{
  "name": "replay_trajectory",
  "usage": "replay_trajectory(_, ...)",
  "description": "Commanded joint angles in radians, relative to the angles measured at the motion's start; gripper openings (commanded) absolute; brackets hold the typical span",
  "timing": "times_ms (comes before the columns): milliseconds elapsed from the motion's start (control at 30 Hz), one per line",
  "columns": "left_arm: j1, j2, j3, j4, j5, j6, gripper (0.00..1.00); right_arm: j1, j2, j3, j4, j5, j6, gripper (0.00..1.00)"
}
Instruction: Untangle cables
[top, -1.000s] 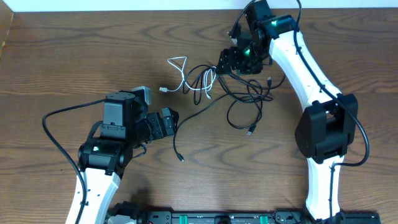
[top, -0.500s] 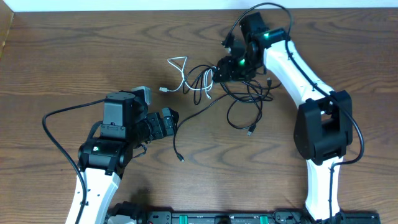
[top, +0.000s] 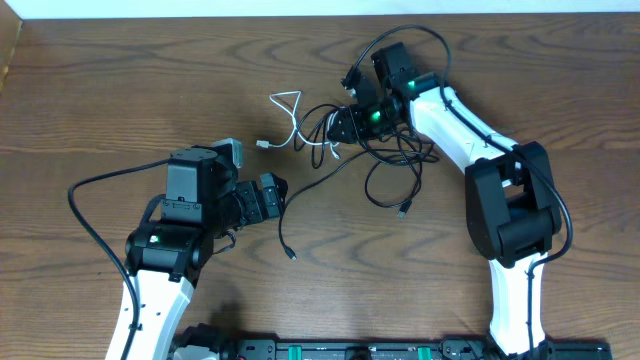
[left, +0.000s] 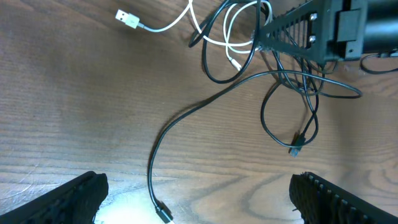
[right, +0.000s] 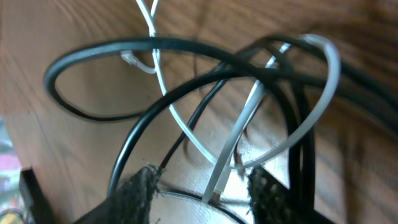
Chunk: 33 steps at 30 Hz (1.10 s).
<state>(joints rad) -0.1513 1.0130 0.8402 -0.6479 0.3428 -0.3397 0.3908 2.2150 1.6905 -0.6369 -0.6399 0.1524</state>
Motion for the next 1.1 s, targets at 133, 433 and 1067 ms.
replay_trajectory(133,0.004,0.001,0.021,-0.002,0.008,0.006,0.98,0.003,-0.031,-0.064,0.093,-0.019,0.012,0.43)
replay_trajectory(433,0.004,0.001,0.021,-0.002,0.008,0.006,0.98,0.003,-0.031,-0.064,0.127,-0.035,0.064,0.29)
replay_trajectory(1067,0.004,0.001,0.021,-0.002,0.008,0.006,0.98,-0.019,-0.031,-0.064,0.109,-0.233,-0.002,0.01)
